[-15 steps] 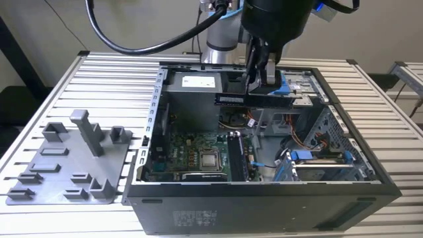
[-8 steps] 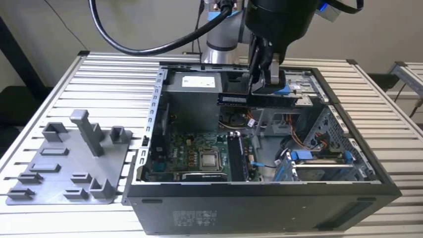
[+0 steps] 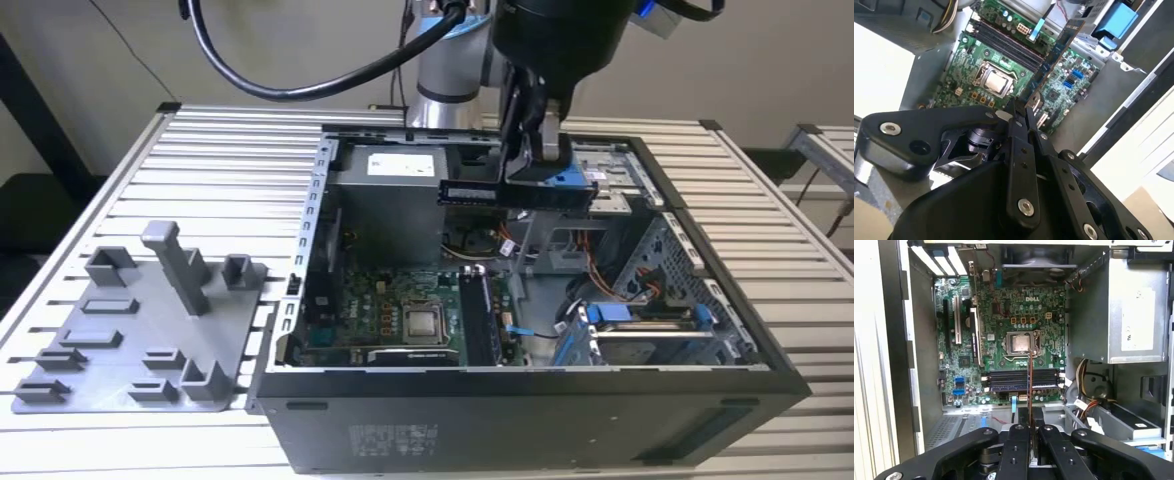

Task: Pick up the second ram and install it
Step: 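Pick up the second ram and move it above second insertion slot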

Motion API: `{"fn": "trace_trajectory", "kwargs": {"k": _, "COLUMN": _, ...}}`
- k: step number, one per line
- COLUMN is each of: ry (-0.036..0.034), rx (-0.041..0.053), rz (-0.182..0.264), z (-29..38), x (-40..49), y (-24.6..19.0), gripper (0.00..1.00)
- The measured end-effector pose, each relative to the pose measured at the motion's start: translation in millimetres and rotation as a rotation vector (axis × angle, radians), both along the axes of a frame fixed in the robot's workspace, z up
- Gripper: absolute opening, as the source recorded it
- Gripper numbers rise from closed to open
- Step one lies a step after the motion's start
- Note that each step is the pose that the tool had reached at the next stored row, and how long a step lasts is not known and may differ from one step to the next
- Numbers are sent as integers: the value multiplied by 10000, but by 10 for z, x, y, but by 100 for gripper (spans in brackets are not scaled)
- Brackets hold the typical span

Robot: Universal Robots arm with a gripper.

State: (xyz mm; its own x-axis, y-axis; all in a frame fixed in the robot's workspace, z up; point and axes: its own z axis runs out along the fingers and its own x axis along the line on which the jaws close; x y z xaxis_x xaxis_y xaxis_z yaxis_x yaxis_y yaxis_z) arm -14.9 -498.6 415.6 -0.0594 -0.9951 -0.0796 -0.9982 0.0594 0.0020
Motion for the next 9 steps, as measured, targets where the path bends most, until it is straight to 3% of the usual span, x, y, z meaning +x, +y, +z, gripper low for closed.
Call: {"fn": "trace_trajectory", "kwargs": {"k": 9, "ry": -5, "rx": 1, "rz": 9, "z": -10, "x": 0, "y": 200, "gripper": 14}}
